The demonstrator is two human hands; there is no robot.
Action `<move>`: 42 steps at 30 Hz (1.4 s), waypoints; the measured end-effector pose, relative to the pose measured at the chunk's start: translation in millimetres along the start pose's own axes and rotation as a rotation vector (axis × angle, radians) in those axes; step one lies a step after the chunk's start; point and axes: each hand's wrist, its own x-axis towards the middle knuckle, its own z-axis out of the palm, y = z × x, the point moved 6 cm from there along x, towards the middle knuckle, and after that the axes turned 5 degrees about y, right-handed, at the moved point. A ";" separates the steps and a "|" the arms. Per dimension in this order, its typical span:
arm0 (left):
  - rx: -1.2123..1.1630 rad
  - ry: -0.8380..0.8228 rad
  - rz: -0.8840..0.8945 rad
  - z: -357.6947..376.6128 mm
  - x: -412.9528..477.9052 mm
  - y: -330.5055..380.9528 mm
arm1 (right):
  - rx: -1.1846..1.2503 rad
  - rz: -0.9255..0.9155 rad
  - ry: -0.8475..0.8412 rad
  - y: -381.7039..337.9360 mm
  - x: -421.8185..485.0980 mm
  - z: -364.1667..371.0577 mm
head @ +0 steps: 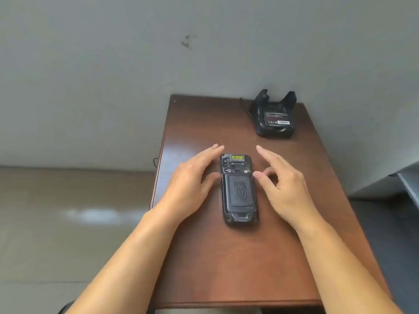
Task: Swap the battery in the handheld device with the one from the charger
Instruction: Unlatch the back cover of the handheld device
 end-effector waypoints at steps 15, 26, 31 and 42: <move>-0.063 -0.038 -0.043 8.4 24.4 -14.1 | 0.113 -0.092 -0.069 17.7 28.0 11.9; -0.080 -0.014 -0.073 7.7 26.2 -13.9 | 0.120 -0.072 -0.074 18.1 30.4 8.8; -0.083 -0.014 -0.074 7.2 26.4 -13.6 | 0.146 -0.038 -0.085 18.4 30.1 8.3; -0.050 -0.004 -0.041 7.9 25.7 -12.4 | 0.180 0.001 -0.014 19.0 27.2 9.0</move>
